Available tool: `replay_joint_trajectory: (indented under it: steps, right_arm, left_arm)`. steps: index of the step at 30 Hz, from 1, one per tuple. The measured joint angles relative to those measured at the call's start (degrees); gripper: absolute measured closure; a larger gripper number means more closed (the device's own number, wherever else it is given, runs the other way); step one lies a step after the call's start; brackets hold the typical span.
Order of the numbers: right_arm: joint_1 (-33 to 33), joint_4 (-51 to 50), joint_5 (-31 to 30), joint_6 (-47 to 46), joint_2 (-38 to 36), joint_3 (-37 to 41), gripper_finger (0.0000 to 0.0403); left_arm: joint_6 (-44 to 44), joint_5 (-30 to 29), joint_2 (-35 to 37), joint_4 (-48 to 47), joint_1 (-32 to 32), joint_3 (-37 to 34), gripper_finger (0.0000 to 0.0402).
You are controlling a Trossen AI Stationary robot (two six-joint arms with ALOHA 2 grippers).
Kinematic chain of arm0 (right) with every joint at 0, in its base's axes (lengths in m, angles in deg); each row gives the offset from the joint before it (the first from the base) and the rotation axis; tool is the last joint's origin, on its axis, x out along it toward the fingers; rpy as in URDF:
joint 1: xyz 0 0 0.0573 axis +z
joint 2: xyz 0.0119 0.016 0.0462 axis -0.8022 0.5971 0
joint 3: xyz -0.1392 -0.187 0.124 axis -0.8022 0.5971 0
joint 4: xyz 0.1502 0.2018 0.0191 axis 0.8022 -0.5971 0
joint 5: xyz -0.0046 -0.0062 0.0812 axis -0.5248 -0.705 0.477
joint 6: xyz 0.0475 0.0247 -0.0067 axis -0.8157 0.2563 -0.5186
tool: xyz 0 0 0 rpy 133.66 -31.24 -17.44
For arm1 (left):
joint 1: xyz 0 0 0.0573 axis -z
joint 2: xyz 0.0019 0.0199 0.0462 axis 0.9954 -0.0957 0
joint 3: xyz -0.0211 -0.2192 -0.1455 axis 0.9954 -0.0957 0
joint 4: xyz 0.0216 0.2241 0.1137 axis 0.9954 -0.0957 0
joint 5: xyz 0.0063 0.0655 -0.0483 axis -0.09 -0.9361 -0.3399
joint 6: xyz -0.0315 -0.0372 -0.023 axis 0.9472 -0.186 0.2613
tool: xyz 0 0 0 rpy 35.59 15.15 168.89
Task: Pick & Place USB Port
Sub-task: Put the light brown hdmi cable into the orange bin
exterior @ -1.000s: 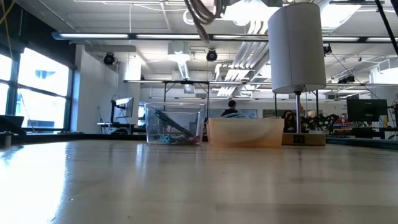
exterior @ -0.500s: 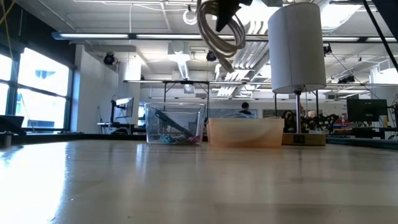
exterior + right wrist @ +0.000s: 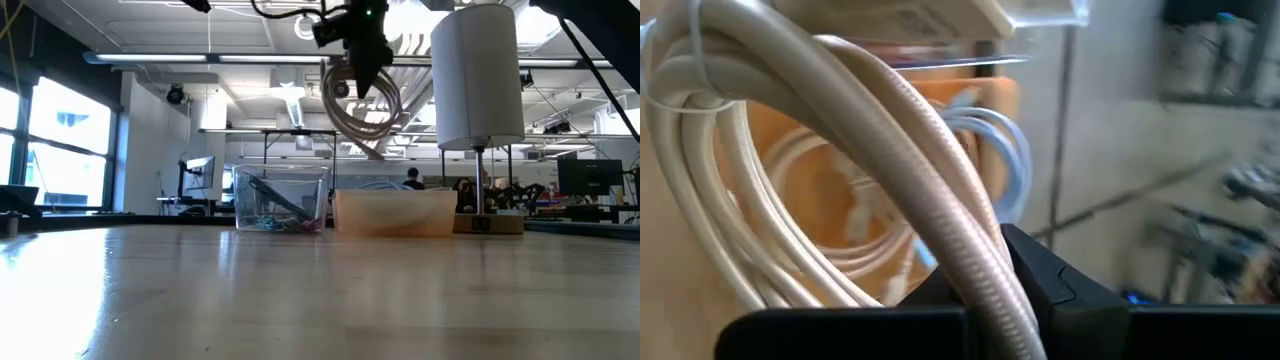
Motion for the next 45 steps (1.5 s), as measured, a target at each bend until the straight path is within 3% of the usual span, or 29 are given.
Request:
replay_joint_trajectory:
  steps: [5, 18, 23, 28, 32, 36, 45]
  right_arm:
    - [0.01, 0.19, -7.81, -5.35, 1.77, 0.00, 0.0389]
    - [-3.03, 0.16, -6.03, -8.06, 4.32, 0.00, 0.0389]
    - [-4.11, 0.16, -0.03, -8.98, 4.32, 0.00, 0.0389]
    - [-4.79, 0.16, -0.94, -9.96, 4.32, 0.00, 0.0389]
    - [-5.21, 0.15, 2.53, -13.25, 4.32, 0.00, 0.0389]
    - [-5.26, 0.15, 5.04, -15.12, 4.32, 0.00, 0.0372]
    - [-5.30, 0.16, 3.97, -16.44, 4.29, 0.00, 0.0350]
  left_arm:
    - [0.62, -0.05, -0.20, -0.87, 0.00, 0.00, 0.0266]
    - [1.03, 0.07, -0.18, -1.07, 0.00, 0.00, 0.0266]
    - [1.20, 1.15, -0.18, -1.07, 0.00, 0.00, 0.0266]
    - [1.69, 2.27, -0.18, -1.07, 0.00, 0.00, 0.0266]
    - [2.47, 3.51, -0.18, -1.26, 0.00, 0.00, 0.0266]
    - [2.54, 4.54, -0.18, -1.26, 0.00, 0.00, 0.0266]
    - [2.63, 5.33, -0.16, -1.34, 0.00, 0.00, 0.0266]
